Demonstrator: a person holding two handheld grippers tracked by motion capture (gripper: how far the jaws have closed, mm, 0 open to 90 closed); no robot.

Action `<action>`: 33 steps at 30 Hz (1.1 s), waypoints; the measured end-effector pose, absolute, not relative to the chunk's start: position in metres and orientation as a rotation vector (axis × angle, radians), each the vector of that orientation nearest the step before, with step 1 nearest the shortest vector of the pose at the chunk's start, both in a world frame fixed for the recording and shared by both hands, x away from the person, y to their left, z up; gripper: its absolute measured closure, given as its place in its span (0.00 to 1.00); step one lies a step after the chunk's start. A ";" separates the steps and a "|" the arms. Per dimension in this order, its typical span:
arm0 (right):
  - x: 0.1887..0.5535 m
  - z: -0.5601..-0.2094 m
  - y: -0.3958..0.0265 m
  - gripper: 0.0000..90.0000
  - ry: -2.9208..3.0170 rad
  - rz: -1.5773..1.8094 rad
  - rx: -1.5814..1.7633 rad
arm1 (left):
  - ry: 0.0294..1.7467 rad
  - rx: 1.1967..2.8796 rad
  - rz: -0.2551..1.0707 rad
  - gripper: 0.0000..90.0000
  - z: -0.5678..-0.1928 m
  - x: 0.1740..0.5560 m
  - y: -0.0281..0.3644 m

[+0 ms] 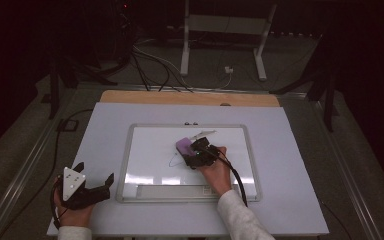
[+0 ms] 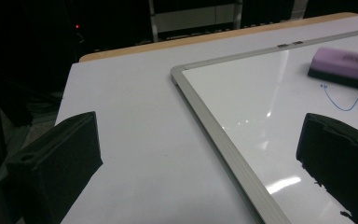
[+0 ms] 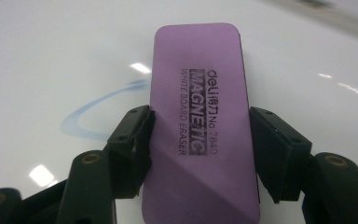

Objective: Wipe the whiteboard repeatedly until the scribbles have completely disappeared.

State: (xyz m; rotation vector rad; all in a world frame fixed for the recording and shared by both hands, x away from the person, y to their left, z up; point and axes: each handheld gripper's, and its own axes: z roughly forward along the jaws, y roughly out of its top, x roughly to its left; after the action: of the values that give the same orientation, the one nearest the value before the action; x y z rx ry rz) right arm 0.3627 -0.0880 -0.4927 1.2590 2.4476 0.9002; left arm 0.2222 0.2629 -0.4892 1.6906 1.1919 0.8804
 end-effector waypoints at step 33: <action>0.353 -0.493 -0.077 0.46 2.451 0.900 1.215 | 1.194 1.693 0.876 0.01 -0.489 0.222 0.262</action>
State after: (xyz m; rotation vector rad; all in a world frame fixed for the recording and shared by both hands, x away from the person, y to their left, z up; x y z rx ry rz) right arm 0.3532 -0.0772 -0.4931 1.2153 2.4505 0.9001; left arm 0.2224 0.2621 -0.4894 1.6926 1.1939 0.8761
